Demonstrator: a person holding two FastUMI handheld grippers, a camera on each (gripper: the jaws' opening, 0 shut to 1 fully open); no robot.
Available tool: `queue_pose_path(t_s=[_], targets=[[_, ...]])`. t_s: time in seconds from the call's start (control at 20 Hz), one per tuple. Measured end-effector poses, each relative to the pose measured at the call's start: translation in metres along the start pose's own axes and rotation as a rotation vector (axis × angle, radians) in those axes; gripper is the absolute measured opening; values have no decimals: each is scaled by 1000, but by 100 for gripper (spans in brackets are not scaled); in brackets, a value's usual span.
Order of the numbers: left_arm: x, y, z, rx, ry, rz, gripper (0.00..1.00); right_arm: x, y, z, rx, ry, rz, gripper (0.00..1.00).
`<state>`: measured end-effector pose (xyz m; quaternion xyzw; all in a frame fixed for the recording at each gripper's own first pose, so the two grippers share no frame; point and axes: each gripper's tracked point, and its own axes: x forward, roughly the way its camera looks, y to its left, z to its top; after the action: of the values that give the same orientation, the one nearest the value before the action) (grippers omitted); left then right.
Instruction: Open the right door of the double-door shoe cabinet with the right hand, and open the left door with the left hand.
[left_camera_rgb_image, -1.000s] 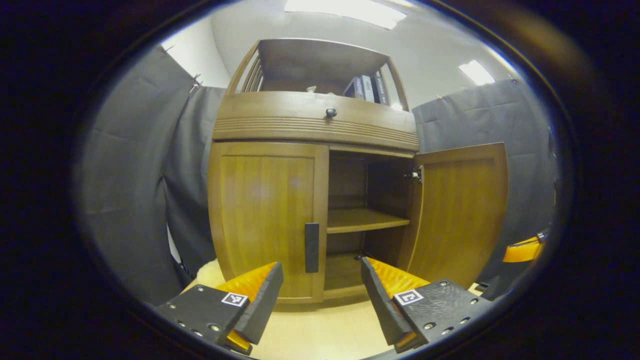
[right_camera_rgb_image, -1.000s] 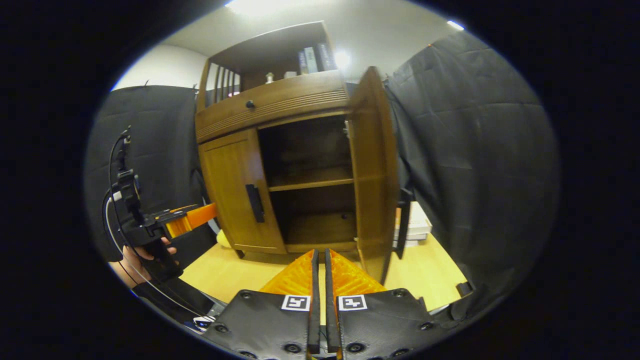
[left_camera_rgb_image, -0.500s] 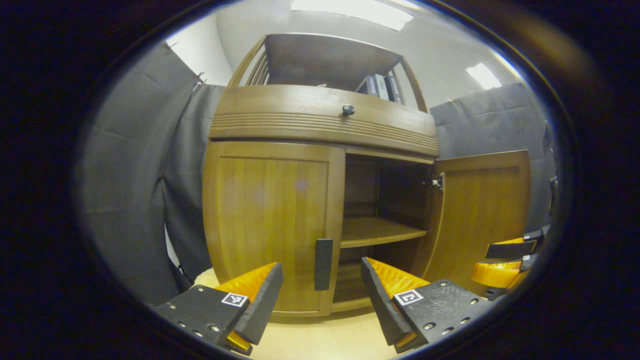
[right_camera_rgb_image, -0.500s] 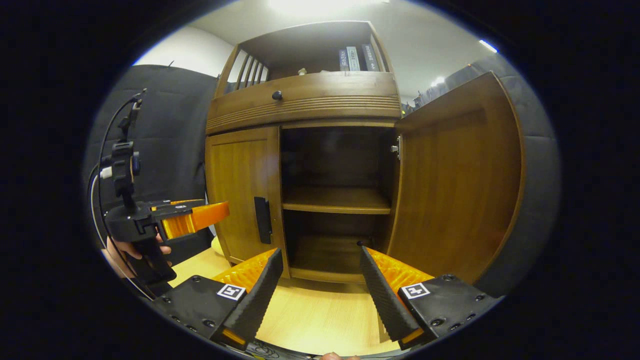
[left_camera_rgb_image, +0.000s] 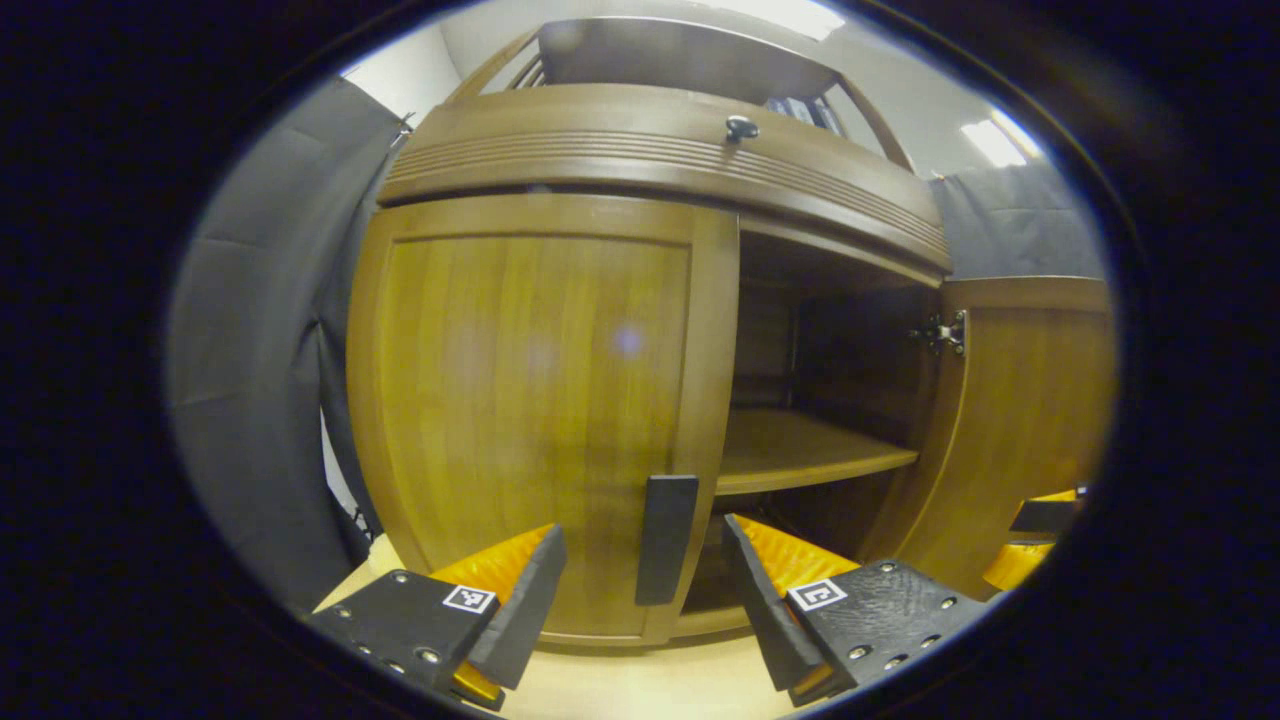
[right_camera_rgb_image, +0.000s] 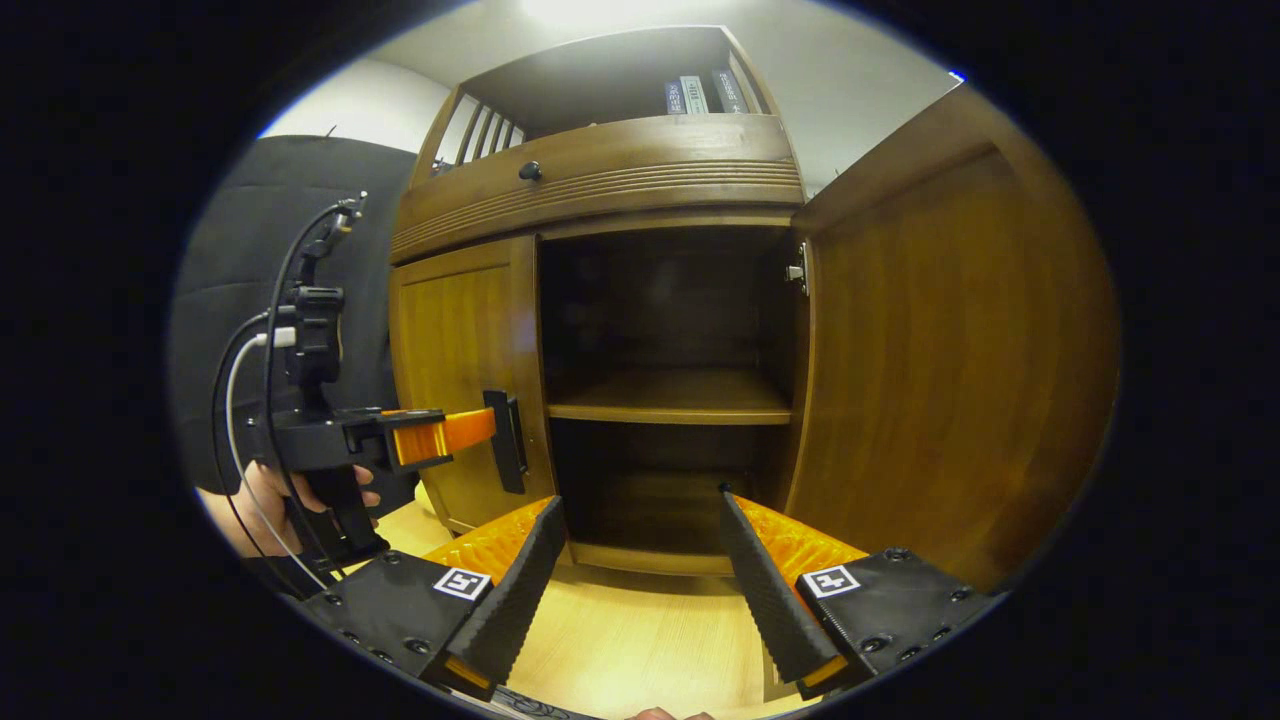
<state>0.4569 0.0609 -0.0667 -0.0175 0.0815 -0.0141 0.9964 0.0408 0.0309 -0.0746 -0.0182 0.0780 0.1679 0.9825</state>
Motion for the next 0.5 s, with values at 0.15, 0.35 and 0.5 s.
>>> queue_pose_path(t_s=[0.15, 0.35, 0.5], targets=[[19, -5, -3, 1, 24, 3, 92, 7, -1, -3, 7, -21, 12, 93], [40, -10, -14, 7, 54, 5, 92, 18, 2, -10, 10, -2, 18, 97], [49, -8, -21, 4, 71, 25, 86, 31, -1, -11, 14, 7, 20, 97]])
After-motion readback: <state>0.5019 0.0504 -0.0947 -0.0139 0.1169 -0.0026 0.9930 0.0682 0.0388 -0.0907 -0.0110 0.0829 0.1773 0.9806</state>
